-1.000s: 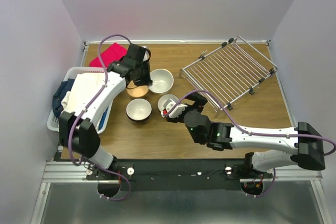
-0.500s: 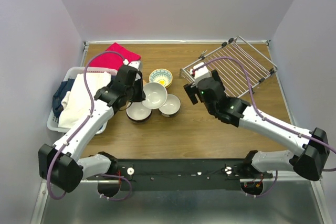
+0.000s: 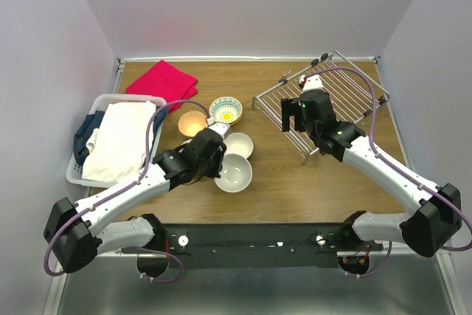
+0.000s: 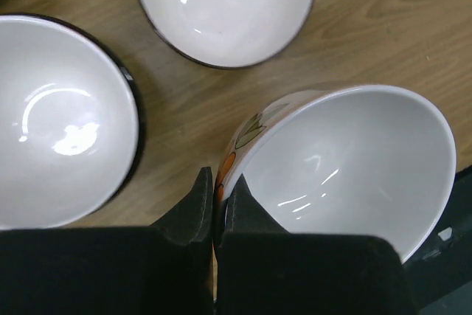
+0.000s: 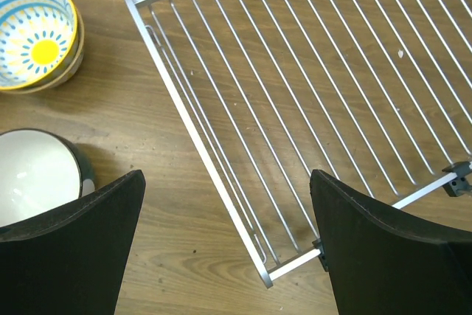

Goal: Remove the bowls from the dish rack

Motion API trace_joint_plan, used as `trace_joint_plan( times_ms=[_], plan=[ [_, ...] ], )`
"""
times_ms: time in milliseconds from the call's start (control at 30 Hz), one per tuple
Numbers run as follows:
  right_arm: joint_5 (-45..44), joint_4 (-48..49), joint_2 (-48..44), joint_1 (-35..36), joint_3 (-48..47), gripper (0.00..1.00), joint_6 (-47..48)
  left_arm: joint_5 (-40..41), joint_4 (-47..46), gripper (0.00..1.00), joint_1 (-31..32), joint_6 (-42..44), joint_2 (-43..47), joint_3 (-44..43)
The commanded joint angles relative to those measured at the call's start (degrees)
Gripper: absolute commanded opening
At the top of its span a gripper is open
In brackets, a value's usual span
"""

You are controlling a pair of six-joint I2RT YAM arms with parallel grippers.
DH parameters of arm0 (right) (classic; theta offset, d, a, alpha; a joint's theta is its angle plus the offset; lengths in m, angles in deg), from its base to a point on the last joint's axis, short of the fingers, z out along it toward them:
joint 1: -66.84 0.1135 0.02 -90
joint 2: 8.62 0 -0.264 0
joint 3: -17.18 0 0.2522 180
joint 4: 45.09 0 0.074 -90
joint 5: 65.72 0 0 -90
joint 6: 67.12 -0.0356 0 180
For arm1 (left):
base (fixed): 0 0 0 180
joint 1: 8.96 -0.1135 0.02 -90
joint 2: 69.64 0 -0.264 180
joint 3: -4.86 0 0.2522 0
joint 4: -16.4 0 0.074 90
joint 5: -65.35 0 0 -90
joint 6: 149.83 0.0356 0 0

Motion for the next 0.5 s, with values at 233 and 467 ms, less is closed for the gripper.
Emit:
trace_joint_plan(
  times_ms=[233, 467],
  plan=[
    [4.6, -0.7, -0.6, -3.3, -0.3, 1.0, -5.1, 5.7, -17.4, 0.0, 12.2, -4.3, -6.9, 6.7],
    [4.1, -0.6, -0.8, -3.9, 0.2, 1.0, -5.2, 5.3, -21.7, 0.03, 13.4, -5.0, -12.1, 8.3]
  ],
)
